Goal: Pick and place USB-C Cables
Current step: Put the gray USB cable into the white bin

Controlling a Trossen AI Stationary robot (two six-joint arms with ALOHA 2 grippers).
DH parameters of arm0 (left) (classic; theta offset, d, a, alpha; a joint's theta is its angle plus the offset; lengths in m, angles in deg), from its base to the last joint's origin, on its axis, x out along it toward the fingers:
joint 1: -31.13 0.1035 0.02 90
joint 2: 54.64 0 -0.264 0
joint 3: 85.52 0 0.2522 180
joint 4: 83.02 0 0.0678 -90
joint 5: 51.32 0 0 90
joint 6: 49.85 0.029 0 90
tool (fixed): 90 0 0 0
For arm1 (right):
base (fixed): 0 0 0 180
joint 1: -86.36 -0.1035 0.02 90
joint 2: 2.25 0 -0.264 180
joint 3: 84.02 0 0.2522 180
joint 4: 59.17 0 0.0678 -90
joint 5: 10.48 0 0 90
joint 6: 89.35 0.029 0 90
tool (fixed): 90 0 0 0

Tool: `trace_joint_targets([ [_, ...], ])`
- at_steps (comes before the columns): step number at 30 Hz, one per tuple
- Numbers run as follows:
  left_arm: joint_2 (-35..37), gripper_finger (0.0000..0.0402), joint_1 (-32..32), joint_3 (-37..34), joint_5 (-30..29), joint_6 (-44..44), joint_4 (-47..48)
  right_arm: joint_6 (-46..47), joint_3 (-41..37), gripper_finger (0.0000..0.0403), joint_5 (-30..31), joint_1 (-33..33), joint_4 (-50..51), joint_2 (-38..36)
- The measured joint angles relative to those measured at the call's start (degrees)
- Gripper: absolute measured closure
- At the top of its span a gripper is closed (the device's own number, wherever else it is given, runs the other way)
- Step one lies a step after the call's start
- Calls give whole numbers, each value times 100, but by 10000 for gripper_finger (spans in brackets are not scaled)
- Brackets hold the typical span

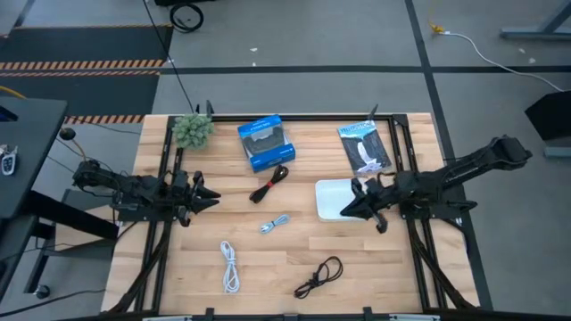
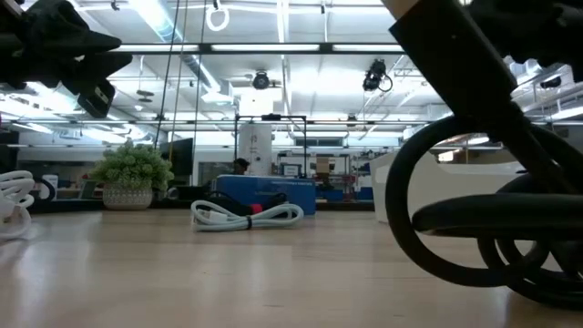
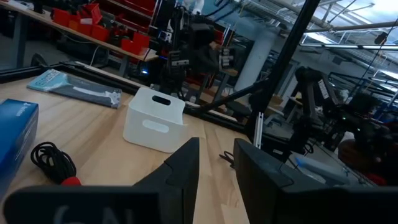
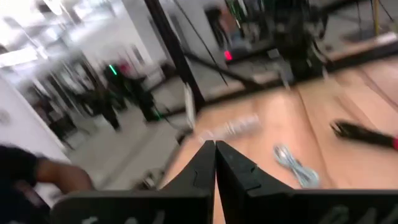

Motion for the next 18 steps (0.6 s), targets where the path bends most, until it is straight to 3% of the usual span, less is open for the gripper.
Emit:
trace_joint_targets([
  [7, 0, 294, 0, 0, 0, 0, 0, -593, 804, 385, 296, -68, 1019, 1044],
  [18, -1, 294, -1, -1, -1, 2, -1, -1423, 1890, 360, 397, 54, 1211, 2653],
])
